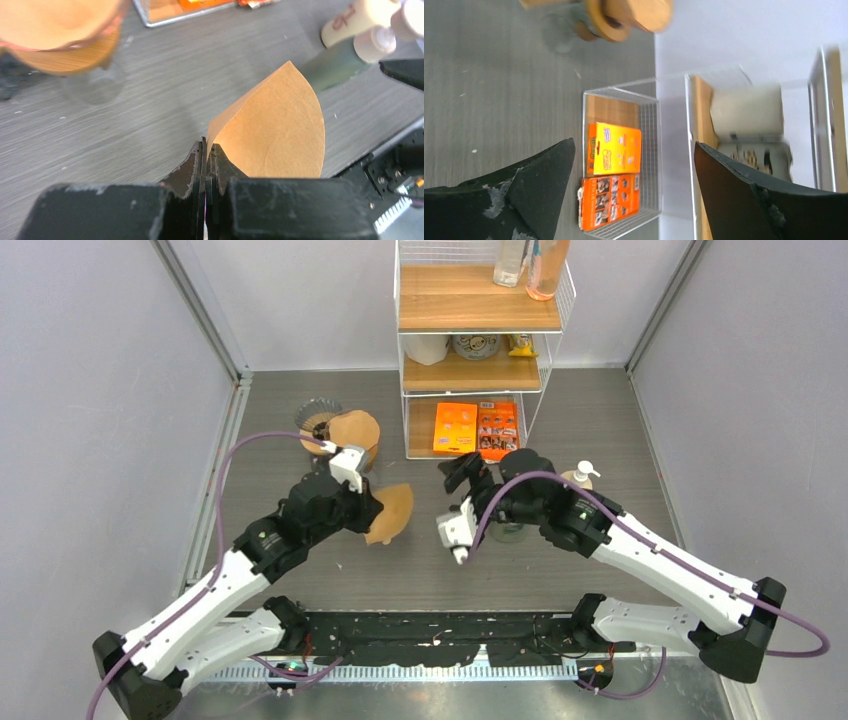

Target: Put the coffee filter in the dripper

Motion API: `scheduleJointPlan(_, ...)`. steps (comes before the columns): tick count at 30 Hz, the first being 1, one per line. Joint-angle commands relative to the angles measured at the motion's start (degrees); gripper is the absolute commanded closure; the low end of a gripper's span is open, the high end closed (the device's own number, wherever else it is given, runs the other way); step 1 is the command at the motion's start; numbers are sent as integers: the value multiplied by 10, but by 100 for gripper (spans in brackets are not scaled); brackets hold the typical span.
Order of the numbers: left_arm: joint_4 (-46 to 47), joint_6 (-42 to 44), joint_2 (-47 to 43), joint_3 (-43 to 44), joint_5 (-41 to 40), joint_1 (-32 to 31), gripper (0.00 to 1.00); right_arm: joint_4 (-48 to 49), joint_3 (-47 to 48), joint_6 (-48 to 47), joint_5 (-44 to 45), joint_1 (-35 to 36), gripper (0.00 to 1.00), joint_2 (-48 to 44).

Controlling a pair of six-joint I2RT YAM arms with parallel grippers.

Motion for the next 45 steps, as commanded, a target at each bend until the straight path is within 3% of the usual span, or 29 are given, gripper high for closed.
scheduleJointPlan(1, -53, -21, -43, 47, -146, 4, 100, 248, -52, 235, 77, -47, 5, -44)
scheduleJointPlan(5, -97, -32, -33, 87, -232, 9, 100, 343, -72, 376, 217, -59, 5, -61)
scheduleJointPlan(9, -107, -57, -7, 128, -261, 46, 100, 375, -88, 483, 320, -62, 5, -73)
scheduleJointPlan(13, -68, -77, 18, 144, -230, 120, 100, 406, -141, 545, 345, -62, 4, -92)
scheduleJointPlan(19, 3, -65, 96, 196, -108, 258, 100, 474, -221, 567, 446, -62, 5, -135)
scheduleJointPlan(25, 30, -20, 209, 291, -120, 306, 100, 472, -249, 560, 441, -61, 5, -165)
scheduleJointPlan(29, 20, 3, 284, 351, -55, 350, 100, 458, -251, 555, 454, -62, 5, -172)
scheduleJointPlan(36, 20, 27, 377, 405, 86, 401, 100, 438, -246, 555, 449, -62, 5, -168)
scheduleJointPlan(45, -2, 73, 435, 410, 115, 413, 100, 421, -246, 544, 419, -61, 4, -167)
